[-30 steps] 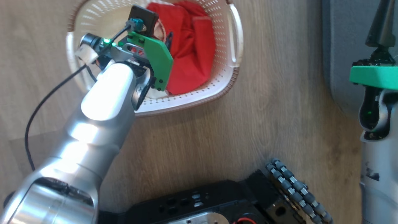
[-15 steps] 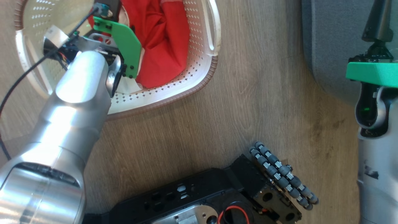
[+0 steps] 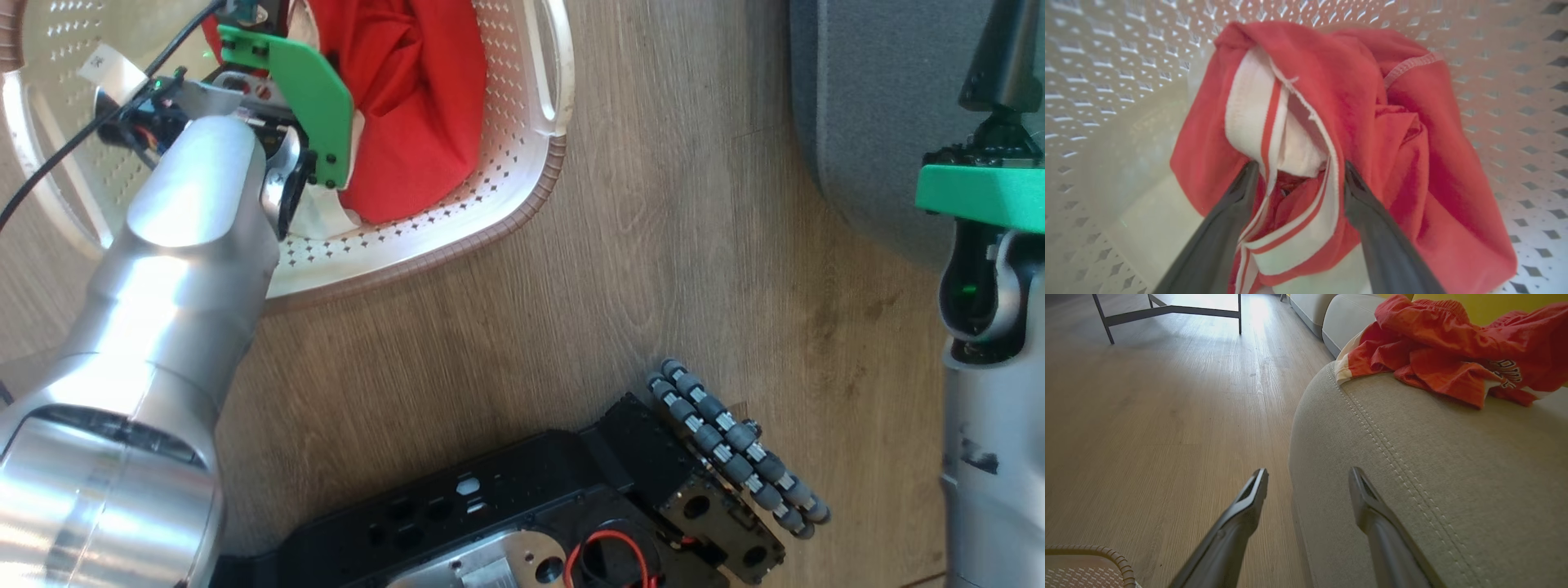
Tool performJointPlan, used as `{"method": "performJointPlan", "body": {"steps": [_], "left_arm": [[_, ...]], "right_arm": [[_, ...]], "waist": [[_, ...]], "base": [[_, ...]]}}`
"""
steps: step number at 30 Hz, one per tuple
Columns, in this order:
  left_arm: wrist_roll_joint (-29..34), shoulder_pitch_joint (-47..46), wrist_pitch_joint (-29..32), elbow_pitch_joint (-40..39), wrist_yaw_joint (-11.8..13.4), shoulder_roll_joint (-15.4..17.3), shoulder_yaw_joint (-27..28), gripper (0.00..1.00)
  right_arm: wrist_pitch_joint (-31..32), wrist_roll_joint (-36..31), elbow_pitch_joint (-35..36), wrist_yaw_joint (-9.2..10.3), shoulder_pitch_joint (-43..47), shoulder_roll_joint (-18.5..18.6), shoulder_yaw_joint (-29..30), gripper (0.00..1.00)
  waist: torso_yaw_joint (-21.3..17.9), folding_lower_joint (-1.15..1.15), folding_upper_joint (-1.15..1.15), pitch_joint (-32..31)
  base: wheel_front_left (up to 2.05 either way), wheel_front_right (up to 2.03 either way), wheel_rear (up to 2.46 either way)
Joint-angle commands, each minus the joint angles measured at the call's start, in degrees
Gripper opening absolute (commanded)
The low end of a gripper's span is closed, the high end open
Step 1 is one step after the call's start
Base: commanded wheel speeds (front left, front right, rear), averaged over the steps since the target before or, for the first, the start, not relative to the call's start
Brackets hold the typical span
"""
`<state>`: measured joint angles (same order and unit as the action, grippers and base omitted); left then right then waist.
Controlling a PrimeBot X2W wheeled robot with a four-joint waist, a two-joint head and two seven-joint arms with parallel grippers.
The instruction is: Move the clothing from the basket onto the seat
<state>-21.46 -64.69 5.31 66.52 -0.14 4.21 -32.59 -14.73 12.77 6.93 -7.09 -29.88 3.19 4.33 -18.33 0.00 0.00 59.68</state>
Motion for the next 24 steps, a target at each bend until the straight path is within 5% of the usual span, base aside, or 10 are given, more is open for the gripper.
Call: {"method": "performJointPlan", "body": {"steps": [1, 5, 8, 9, 10, 24], "left_arm": [[-0.5, -0.03, -0.96, -0.67, -0.47, -0.29, 0.74, 1.0], [-2.5, -0.08, -2.02, -0.65, -2.23, -1.07, 0.65, 0.91], [-3.71, -0.05, -2.96, -0.93, -2.92, -1.27, 0.03, 0.45], [-4.27, 0.09, -3.2, -1.23, -3.18, -1.29, -0.27, 0.38], [-5.33, 0.33, -3.66, -1.75, -3.59, -1.31, -0.93, 0.03], [-13.78, 1.29, -13.22, -8.09, -5.36, -1.33, -4.43, 0.0]], "right_arm": [[-0.27, 0.46, 1.92, -0.4, 3.1, -0.31, -0.45, 1.0], [-0.27, 0.06, 2.07, -0.4, 3.07, -0.31, -0.54, 1.0], [-0.27, -0.95, 2.41, -0.4, 3.15, -0.31, -0.75, 1.0], [-0.27, -1.3, 2.59, -0.4, 3.21, -0.31, -0.88, 1.0], [-0.27, -2.14, 3.05, -0.4, 3.43, -0.31, -0.98, 1.0], [-0.27, -5.31, 2.91, -0.4, 4.0, -0.31, 1.33, 1.0]], "waist": [[-0.12, 0.0, 0.0, 0.18], [0.05, 0.0, 0.0, 0.66], [0.91, 0.0, 0.0, 0.88], [1.21, 0.0, 0.0, 0.95], [1.94, 0.0, 0.0, 1.1], [8.61, 0.0, 0.0, -3.79]], "base": [[0.0, 0.0, 0.0], [0.0, 0.0, 0.0], [0.0, 0.0, 0.0], [0.0, 0.0, 0.0], [0.0, 0.0, 0.0], [0.0, 0.0, 0.0]]}}
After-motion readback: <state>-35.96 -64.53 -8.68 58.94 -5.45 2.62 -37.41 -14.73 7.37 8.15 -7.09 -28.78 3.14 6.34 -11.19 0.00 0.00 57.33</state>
